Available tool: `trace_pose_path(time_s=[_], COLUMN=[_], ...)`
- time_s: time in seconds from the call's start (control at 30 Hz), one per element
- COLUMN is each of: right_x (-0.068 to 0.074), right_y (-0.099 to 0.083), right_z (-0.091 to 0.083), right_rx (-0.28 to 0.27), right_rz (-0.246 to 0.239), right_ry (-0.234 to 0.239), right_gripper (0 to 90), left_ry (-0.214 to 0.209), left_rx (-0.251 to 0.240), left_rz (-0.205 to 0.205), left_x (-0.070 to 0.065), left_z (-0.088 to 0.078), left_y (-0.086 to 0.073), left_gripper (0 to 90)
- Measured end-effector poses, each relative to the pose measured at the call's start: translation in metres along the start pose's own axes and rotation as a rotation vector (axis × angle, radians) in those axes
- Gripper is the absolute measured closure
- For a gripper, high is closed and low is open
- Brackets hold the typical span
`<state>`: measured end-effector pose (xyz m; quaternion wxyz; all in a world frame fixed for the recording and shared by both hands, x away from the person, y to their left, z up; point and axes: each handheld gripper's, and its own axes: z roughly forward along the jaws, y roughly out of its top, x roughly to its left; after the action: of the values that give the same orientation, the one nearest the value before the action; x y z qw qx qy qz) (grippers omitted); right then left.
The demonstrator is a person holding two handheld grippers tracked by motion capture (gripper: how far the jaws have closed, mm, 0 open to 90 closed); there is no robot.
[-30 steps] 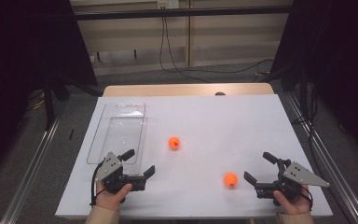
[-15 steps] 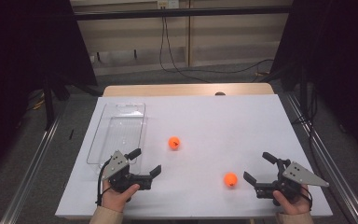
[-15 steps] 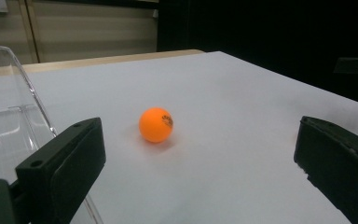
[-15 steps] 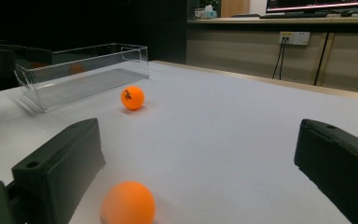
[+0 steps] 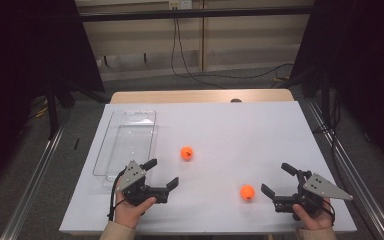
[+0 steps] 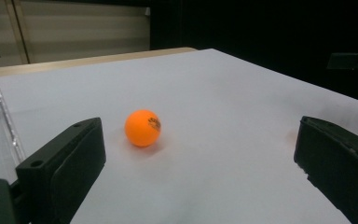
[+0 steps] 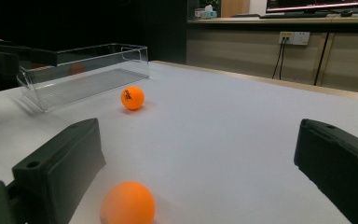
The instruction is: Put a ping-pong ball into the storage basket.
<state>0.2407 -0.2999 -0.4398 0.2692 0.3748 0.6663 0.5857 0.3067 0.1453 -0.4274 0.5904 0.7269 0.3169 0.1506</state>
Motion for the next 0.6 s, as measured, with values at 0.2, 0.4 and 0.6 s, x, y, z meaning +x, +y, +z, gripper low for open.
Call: trace_pose_path(time_s=[0.2,0.4,0.6], right_x=[0.0,0.0,-0.001], right_y=[0.0,0.0,0.0], right_z=[0.0,0.0,0.0], right_rx=[-0.001,0.0,-0.002], right_rz=[0.0,0.001,0.004], right_ry=[-0.001,-0.003,-0.006], right_gripper=[0.6,0.6,0.6], left_ry=[-0.012,-0.024,-0.033], left_rx=[0.007,0.012,0.024], left_rz=[0.006,0.002,0.009], left_x=[-0.003,-0.006,-0.007], left_z=[0.004,0.009,0.014], left_y=[0.0,0.0,-0.001], left_gripper=[2.0,2.0,2.1])
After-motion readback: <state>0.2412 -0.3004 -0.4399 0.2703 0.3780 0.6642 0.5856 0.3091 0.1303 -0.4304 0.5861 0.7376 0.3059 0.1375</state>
